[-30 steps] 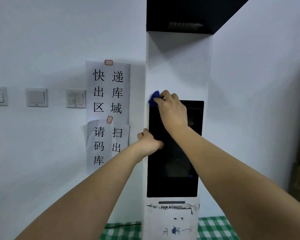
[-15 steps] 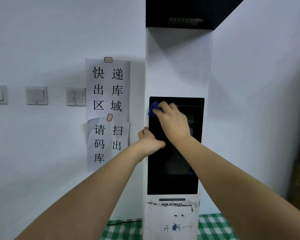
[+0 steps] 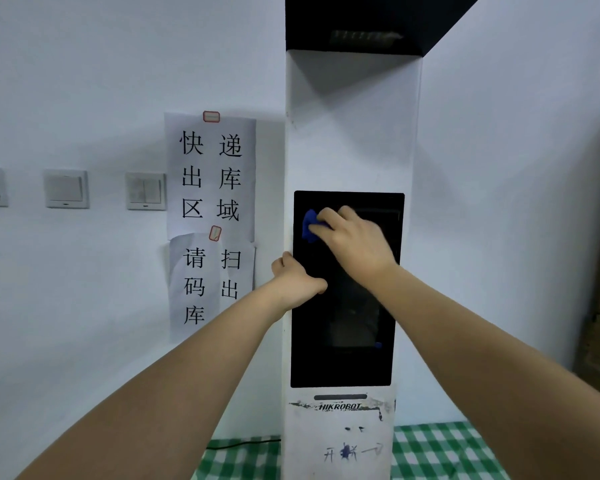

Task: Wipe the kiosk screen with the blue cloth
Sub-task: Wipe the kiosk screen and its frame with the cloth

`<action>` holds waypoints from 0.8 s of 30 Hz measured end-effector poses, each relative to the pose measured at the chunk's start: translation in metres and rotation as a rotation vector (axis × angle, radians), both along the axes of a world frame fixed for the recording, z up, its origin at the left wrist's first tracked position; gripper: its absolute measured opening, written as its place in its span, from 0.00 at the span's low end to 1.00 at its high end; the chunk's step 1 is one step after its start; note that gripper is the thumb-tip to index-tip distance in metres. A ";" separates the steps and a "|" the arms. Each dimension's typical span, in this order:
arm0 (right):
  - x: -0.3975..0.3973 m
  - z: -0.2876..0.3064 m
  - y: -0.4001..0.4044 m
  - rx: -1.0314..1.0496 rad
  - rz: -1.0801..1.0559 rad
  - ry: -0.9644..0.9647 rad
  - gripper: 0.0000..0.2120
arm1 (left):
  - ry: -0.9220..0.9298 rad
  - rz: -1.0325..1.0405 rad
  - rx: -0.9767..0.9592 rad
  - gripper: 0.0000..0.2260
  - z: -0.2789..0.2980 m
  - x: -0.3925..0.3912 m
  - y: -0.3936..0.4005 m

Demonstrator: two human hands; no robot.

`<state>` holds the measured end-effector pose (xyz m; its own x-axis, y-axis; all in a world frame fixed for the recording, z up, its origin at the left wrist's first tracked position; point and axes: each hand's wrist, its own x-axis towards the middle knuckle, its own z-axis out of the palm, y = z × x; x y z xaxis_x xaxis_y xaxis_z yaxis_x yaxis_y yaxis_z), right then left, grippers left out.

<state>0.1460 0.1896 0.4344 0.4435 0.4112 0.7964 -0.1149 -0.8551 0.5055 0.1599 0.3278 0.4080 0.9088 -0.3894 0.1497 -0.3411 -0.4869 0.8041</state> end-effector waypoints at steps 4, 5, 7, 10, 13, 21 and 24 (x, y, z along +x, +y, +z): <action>-0.002 0.023 -0.017 0.320 -0.053 -0.157 0.15 | -0.006 0.003 -0.015 0.36 0.003 -0.001 0.000; -0.001 0.024 -0.016 0.429 -0.058 -0.214 0.14 | -0.015 0.002 -0.025 0.37 0.004 -0.001 -0.001; 0.002 0.017 -0.011 0.460 -0.025 -0.246 0.12 | -0.036 0.015 -0.036 0.39 0.006 -0.001 -0.004; 0.001 -0.003 -0.011 0.227 0.001 -0.118 0.17 | -0.077 0.061 -0.057 0.39 0.008 0.000 -0.010; -0.011 0.001 -0.021 0.069 0.006 0.021 0.21 | -0.118 0.072 -0.072 0.38 0.010 -0.001 -0.014; 0.000 -0.001 -0.019 0.453 -0.001 -0.203 0.15 | -0.105 0.058 -0.030 0.39 0.010 0.004 -0.016; -0.008 -0.015 -0.023 0.180 0.008 -0.090 0.16 | -0.104 0.056 -0.025 0.39 0.009 0.004 -0.017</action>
<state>0.1378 0.1661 0.4196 0.3644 0.2618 0.8937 -0.1458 -0.9318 0.3324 0.1636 0.3108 0.4167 0.9082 -0.3334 0.2530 -0.3958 -0.4878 0.7780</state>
